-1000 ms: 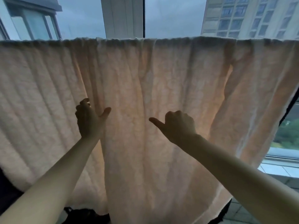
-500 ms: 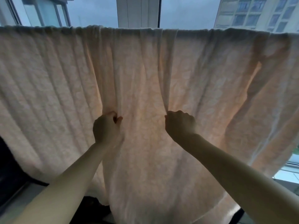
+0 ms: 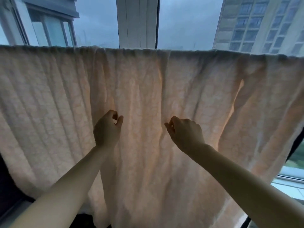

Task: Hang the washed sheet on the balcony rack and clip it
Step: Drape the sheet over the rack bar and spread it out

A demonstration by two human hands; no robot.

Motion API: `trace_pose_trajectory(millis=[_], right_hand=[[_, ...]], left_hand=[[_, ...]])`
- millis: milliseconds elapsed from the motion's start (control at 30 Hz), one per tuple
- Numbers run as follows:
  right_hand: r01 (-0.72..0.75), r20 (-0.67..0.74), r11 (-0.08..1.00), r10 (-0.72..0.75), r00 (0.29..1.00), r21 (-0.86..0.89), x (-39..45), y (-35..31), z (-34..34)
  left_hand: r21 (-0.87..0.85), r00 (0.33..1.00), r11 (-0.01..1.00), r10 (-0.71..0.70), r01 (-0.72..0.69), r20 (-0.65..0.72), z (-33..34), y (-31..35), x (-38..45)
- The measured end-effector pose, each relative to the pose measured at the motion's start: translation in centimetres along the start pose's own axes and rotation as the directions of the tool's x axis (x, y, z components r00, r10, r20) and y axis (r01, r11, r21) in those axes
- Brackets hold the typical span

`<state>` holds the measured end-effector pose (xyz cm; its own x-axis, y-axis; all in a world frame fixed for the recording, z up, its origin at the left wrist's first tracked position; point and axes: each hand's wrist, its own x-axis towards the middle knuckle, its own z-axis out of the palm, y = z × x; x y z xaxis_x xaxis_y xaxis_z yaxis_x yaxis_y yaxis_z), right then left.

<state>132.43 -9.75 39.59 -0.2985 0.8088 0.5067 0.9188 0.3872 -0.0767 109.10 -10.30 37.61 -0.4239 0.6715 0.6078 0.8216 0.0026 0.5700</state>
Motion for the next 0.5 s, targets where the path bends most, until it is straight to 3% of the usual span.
trace_pose_trajectory(millis=[133,300,400,500], right_hand=[[0.134,-0.156,0.991,-0.131,0.979,0.003,0.7,0.9,-3.5],[0.223,-0.363,0.965,-0.259,0.895,-0.138,2.5,3.3,-7.8],[0.219,-0.442,0.953,-0.293,0.848,-0.211,3.7,5.3,-10.1],[0.198,-0.515,0.943,-0.314,0.797,-0.267,4.6,7.1,-12.0]], left_hand=[[-0.044,0.99,0.991,0.12,-0.124,-0.077,-1.2,3.0,3.2],[-0.025,0.915,0.928,0.361,-0.371,-0.178,-2.5,6.9,5.6],[0.041,0.824,0.855,0.51,-0.517,-0.248,-3.1,10.0,7.1],[0.223,0.654,0.69,0.723,-0.688,-0.222,-3.3,12.7,8.2]])
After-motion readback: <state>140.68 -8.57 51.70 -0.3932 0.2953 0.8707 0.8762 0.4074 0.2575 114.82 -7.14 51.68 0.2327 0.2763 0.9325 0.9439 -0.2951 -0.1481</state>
